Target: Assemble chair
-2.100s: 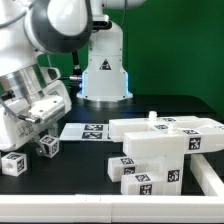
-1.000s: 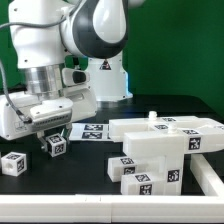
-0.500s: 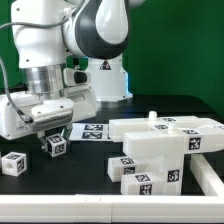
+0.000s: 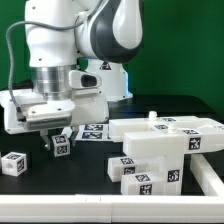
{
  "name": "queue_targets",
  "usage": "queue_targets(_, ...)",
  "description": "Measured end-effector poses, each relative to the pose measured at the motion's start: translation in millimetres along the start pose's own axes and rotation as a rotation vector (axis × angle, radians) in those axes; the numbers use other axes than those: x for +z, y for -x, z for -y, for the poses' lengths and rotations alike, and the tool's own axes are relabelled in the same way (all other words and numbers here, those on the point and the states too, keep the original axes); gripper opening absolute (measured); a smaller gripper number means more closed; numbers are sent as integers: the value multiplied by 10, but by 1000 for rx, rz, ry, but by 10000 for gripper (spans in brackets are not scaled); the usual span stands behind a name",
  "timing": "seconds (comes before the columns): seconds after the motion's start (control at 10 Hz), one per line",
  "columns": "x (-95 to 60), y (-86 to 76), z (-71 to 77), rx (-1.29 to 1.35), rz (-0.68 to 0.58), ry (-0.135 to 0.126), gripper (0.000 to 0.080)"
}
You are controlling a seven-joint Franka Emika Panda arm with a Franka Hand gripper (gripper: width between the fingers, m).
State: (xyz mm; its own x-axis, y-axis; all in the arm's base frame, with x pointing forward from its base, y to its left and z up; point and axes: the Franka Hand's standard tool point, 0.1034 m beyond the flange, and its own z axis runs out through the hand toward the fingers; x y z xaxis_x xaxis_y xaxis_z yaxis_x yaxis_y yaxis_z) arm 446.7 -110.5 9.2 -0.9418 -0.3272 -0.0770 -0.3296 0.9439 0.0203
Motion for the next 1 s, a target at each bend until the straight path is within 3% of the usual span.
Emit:
queue_targets(0.1, 3, -2, -2, 3, 0, 0, 343)
queue_targets(0.2, 9, -5, -5, 1, -1, 0, 343)
queue_targets(0.4, 19, -14, -8, 1, -4, 1, 610)
queue_targets(0.7, 14, -13, -4, -11, -3, 4, 647)
queue_targets(0.8, -93, 38, 23, -82, 21, 22, 647)
queue_targets(1.0, -319, 89, 113, -229, 79, 14, 649)
